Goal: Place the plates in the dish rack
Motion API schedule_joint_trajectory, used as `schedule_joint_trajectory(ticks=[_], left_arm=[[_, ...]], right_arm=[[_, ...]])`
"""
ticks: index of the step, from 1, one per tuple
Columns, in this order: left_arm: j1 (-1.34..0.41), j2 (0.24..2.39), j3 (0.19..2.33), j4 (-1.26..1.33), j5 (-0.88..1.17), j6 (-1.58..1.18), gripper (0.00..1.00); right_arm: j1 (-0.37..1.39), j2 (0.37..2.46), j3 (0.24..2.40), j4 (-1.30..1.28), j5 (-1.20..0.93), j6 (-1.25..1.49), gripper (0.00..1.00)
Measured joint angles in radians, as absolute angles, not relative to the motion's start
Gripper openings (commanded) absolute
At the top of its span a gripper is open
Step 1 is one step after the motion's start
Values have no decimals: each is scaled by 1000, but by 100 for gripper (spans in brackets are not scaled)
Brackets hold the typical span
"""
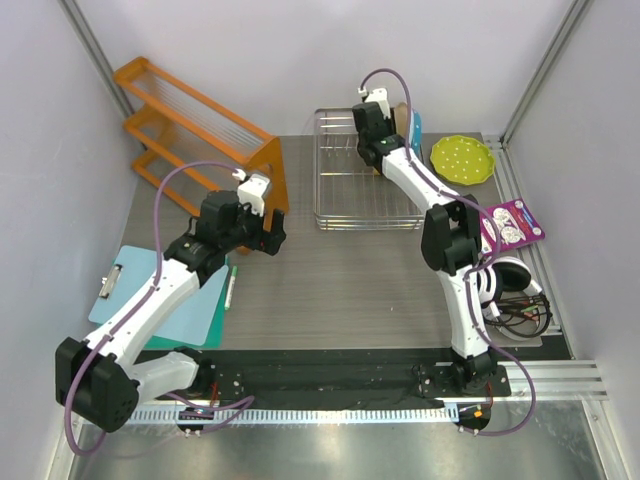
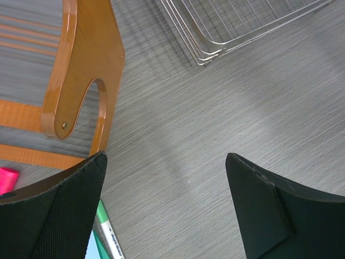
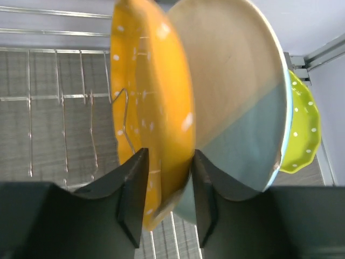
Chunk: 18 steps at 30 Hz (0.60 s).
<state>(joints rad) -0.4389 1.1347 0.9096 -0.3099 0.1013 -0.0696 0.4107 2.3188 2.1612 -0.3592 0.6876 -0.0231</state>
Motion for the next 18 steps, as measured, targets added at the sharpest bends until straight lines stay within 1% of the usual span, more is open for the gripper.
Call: schedule_joint_trajectory(ticks=[3,4,9,13,16,17,18], left_arm=[[-439,1130,909,-309,101,-70,91],[-439,1128,909,-307,101,-70,91],[-439,1127,908,-302,106,-71,91],[-443,1127,908,-293,111,-70,91],[-444,1127,908,-285,118,-70,91],[-444,1127,908,-282,121,-70,91],[-444,1127,908,-279,125,-70,91]], right_arm=[[411,2304,2127,-370,671,-21,61],[411,2296,2115,-382,667,-23,63],[410,2218,2094,-456,652,-24,65],[394,2092,2092,-491,637,-8,68],[357,1999,2093,-495,609,20,77],[331,1971,2095,-498,583,33,82],[293,1945,2098,-501,550,45,84]])
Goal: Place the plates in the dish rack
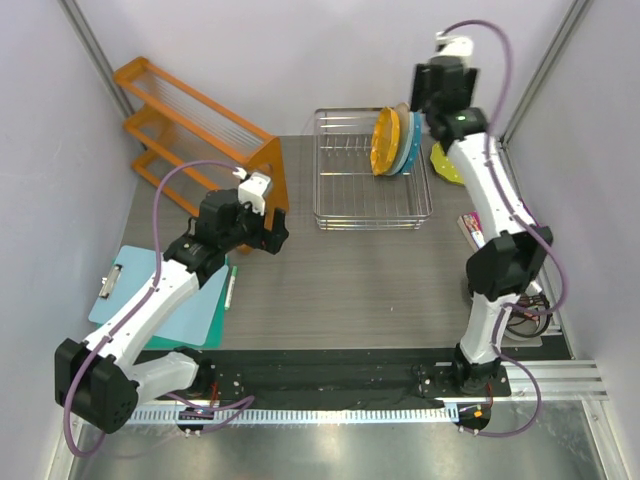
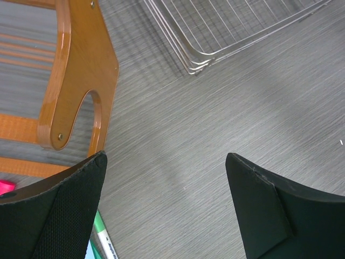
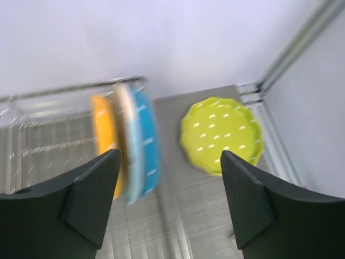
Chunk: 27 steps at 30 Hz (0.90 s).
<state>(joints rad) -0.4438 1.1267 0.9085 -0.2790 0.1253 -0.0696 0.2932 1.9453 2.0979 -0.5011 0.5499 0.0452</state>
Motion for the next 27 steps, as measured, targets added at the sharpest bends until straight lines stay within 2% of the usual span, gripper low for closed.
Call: schedule_joint_trajectory(ticks=[4,8,11,16,20,27], left_arm=[[-445,1138,912,-263,142,-49,91],[-445,1224,967,-271,133,-13,90],[-445,1285,1007,-278,123,15,90],[-445,1352,1019,-284,105,59,90],[-444,1439,1090,-330,91,67,90],[-410,1515,1182,-405,103,89,90]], right_arm=[[55,1902,2109,-521,400,107,85],[-184,1956,2088,-571,258,169,78],[-279,2040,2069,-606,139,196,75],[-283,2214,2075,-637,-10,233,74],[-262,2307,2095,-653,-28,276,65],[-258,2353,2142,-647,24,344,71]])
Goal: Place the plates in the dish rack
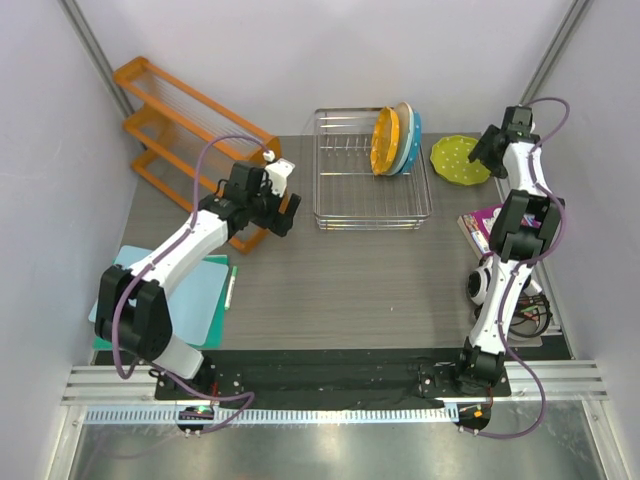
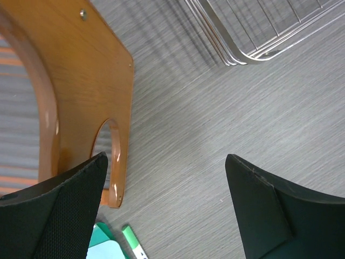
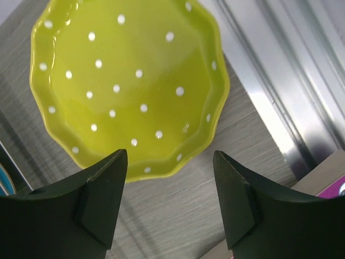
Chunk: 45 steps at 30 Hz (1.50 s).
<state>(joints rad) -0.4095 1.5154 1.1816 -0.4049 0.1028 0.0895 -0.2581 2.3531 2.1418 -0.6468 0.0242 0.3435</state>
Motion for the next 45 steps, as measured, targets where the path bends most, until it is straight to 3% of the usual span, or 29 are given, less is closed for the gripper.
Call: schedule_joint_trajectory(ticks=[15,23,25,31,34,37,39,40,42,45], left_arm=[[-409,1680,1311,-509,162,86,88],[-402,1655,1278,-479,175,88,87],[-401,1655,1279,-478,176,88,86],[-400,1658,1316,-497,176,83,86],[-400,1658,1336,-500,178,78,86],[-400,1658,1337,-500,179,72,86],[-400,1658,1337,-500,179,68,86],[-401,1658,1337,-500,178,67,86],[-401,1658,1338,-500,177,65,86],[-402,1658,1345,-507,176,65,86]], right_arm=[[-282,2557,2410,-584,28,288,78],[-300,2627,2433,-563,-1,271,75],[-307,2635,2433,-558,-15,271,70],[-334,2640,2432,-540,-64,283,37],[-346,2640,2421,-523,-89,294,31],[-358,2640,2400,-515,-112,303,34],[-364,2640,2388,-514,-124,312,27],[-366,2640,2384,-509,-133,315,15],[-368,2640,2379,-500,-158,313,5],[-371,2639,2358,-476,-228,322,1]])
